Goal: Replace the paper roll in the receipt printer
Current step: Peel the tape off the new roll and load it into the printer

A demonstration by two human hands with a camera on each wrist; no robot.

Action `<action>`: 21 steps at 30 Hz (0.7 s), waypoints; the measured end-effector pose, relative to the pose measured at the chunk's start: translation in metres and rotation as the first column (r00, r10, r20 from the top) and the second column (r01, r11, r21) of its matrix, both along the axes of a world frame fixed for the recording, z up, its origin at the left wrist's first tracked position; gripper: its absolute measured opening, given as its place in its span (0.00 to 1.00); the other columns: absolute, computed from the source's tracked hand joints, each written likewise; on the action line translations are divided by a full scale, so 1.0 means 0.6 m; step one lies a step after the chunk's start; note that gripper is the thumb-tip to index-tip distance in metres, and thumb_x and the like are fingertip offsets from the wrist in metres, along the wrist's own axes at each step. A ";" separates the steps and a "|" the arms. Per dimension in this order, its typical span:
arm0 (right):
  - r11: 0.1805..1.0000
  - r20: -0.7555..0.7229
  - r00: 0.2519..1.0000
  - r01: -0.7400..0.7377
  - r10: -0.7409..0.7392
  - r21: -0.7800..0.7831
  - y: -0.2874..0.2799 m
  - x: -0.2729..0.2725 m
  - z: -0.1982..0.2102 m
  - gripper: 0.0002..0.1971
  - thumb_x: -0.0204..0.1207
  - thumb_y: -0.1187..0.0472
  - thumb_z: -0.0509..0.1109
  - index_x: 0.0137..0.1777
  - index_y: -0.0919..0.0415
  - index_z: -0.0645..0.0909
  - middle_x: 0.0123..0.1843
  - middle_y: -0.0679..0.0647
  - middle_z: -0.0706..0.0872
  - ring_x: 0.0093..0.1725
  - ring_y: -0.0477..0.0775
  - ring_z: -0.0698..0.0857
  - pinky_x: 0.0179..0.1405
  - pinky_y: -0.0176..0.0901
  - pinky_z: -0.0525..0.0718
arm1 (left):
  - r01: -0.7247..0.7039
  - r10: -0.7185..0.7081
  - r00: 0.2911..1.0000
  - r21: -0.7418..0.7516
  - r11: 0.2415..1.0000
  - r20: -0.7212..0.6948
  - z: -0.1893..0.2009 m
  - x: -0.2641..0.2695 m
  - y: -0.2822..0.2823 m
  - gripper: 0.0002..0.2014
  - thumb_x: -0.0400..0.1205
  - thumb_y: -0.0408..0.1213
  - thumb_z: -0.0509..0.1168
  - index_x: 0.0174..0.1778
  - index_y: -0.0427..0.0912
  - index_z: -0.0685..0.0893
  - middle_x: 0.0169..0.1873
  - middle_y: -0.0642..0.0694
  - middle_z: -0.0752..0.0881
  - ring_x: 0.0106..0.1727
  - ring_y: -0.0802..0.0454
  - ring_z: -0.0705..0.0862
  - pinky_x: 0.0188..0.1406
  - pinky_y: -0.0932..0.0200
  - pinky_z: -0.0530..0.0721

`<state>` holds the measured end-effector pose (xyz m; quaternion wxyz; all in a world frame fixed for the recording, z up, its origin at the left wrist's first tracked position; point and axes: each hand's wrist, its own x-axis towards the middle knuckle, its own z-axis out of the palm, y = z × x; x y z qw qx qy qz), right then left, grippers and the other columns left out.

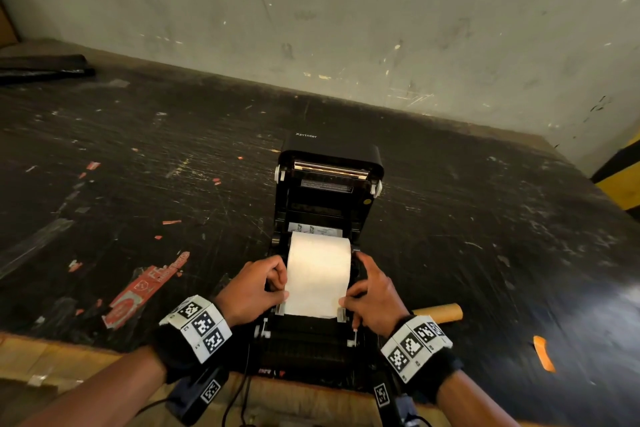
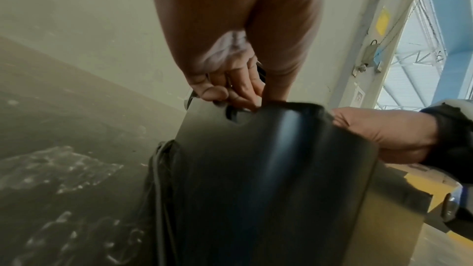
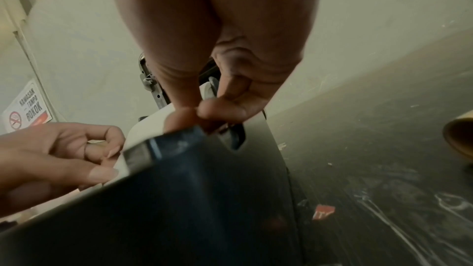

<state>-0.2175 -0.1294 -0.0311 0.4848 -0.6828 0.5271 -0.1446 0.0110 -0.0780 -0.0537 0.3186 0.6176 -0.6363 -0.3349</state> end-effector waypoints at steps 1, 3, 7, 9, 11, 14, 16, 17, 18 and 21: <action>1.000 -0.003 1.000 -0.002 0.002 0.002 0.000 0.001 0.000 0.45 0.73 0.70 0.73 0.80 0.46 0.48 0.44 0.56 0.90 0.26 0.49 0.86 0.26 0.39 0.87 | 0.012 -0.012 1.000 0.007 1.000 0.009 0.002 0.001 -0.002 0.10 0.72 0.30 0.73 0.38 0.45 0.78 0.31 0.48 0.89 0.36 0.58 0.86 0.38 0.69 0.80; 1.000 -0.021 1.000 -0.015 0.015 0.000 0.000 0.000 -0.001 0.45 0.73 0.69 0.73 0.80 0.47 0.48 0.44 0.56 0.90 0.27 0.49 0.87 0.27 0.38 0.87 | 0.011 -0.011 1.000 0.010 1.000 0.000 0.005 0.001 -0.004 0.10 0.71 0.30 0.73 0.38 0.44 0.78 0.31 0.47 0.89 0.35 0.58 0.86 0.38 0.69 0.81; 1.000 -0.005 1.000 -0.019 0.019 0.018 -0.002 -0.002 0.001 0.45 0.73 0.70 0.72 0.81 0.49 0.48 0.46 0.57 0.90 0.28 0.50 0.87 0.27 0.39 0.87 | -0.047 0.046 0.997 -0.013 0.999 -0.057 0.004 -0.001 -0.006 0.11 0.71 0.28 0.74 0.37 0.44 0.78 0.31 0.46 0.89 0.35 0.58 0.87 0.35 0.69 0.82; 1.000 0.025 1.000 0.001 -0.001 0.017 -0.003 -0.003 0.000 0.44 0.73 0.70 0.73 0.80 0.49 0.49 0.45 0.59 0.91 0.27 0.52 0.86 0.26 0.39 0.87 | -0.029 0.029 0.999 0.009 1.000 -0.036 0.004 0.000 -0.008 0.11 0.71 0.29 0.74 0.37 0.44 0.78 0.31 0.46 0.88 0.35 0.59 0.87 0.36 0.68 0.81; 1.000 0.039 0.999 0.018 -0.018 0.012 -0.004 -0.004 -0.002 0.44 0.73 0.70 0.73 0.81 0.50 0.50 0.44 0.58 0.91 0.26 0.51 0.85 0.25 0.39 0.86 | 0.002 -0.001 1.000 0.040 0.999 -0.013 0.005 0.002 -0.009 0.11 0.71 0.30 0.74 0.38 0.44 0.78 0.33 0.46 0.89 0.36 0.60 0.86 0.38 0.67 0.82; 1.000 0.025 1.000 0.005 -0.005 0.011 -0.005 -0.003 -0.006 0.44 0.73 0.70 0.72 0.81 0.50 0.48 0.43 0.58 0.90 0.23 0.49 0.84 0.22 0.38 0.84 | -0.001 0.001 1.000 0.037 0.999 -0.016 0.006 0.003 -0.007 0.10 0.71 0.30 0.74 0.39 0.43 0.78 0.33 0.46 0.89 0.36 0.60 0.86 0.37 0.69 0.82; 1.000 0.013 1.000 -0.021 0.021 0.022 -0.007 -0.001 -0.006 0.45 0.74 0.69 0.72 0.81 0.50 0.46 0.44 0.58 0.90 0.23 0.48 0.84 0.22 0.38 0.83 | -0.031 0.032 0.998 0.019 0.999 -0.049 0.005 0.002 -0.006 0.10 0.71 0.30 0.74 0.38 0.43 0.78 0.33 0.45 0.89 0.35 0.60 0.87 0.37 0.68 0.82; 0.999 0.012 1.000 -0.028 0.028 0.030 -0.007 -0.001 -0.007 0.46 0.74 0.69 0.72 0.81 0.50 0.45 0.44 0.58 0.90 0.24 0.49 0.84 0.22 0.38 0.83 | -0.046 0.047 0.997 0.010 0.999 -0.067 0.004 0.002 -0.006 0.10 0.71 0.30 0.74 0.37 0.42 0.78 0.32 0.45 0.89 0.35 0.59 0.87 0.36 0.67 0.82; 0.999 0.016 0.999 -0.029 0.028 0.036 -0.007 0.000 -0.009 0.46 0.74 0.69 0.72 0.81 0.50 0.45 0.45 0.58 0.90 0.25 0.49 0.84 0.22 0.38 0.83 | -0.057 0.057 0.996 0.005 0.998 -0.074 0.003 0.003 -0.005 0.10 0.71 0.30 0.74 0.37 0.42 0.78 0.31 0.44 0.88 0.34 0.59 0.86 0.36 0.67 0.81; 0.999 0.025 0.999 -0.021 0.020 0.037 -0.007 -0.002 -0.011 0.47 0.73 0.69 0.73 0.81 0.48 0.45 0.44 0.58 0.90 0.25 0.49 0.85 0.23 0.38 0.84 | -0.020 0.022 0.999 0.037 0.999 -0.048 0.004 0.004 -0.007 0.10 0.71 0.30 0.74 0.37 0.42 0.78 0.30 0.46 0.88 0.33 0.61 0.85 0.37 0.67 0.80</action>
